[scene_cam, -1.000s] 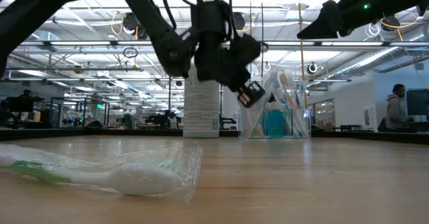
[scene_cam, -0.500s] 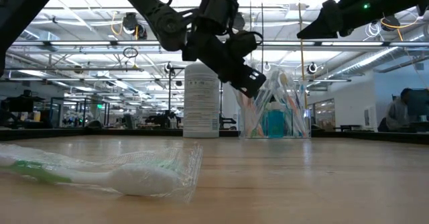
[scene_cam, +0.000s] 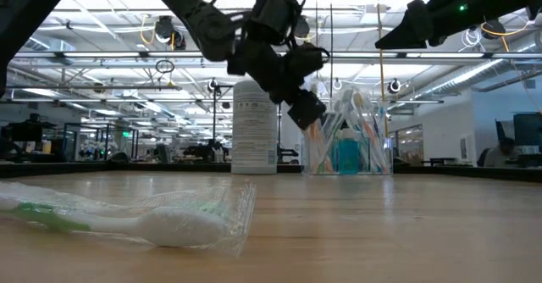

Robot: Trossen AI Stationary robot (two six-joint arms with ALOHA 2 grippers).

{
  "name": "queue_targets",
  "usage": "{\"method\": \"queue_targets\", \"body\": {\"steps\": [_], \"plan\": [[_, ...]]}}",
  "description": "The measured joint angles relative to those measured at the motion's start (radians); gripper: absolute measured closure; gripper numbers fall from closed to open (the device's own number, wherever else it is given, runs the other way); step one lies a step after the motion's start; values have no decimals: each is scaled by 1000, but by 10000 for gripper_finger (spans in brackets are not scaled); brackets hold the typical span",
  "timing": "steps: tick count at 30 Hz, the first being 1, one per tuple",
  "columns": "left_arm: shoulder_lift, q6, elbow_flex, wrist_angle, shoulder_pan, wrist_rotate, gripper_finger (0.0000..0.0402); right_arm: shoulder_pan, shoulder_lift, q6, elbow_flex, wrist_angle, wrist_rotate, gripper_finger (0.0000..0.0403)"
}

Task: Pick & Place toothbrushing station
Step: Put the orange toothbrush into the transparent organizer, then put the green toothbrush into the transparent organizer

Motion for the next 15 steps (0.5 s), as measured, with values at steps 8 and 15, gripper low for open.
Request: {"method": "queue_targets", "body": {"steps": [8,15], "plan": [[-186,-151,0,-260,-20,93,185,0,0,0,0,0,0,264],[-372,-236,1,-729,-11,264,209,0,0,0,0,0,0,264]]}}
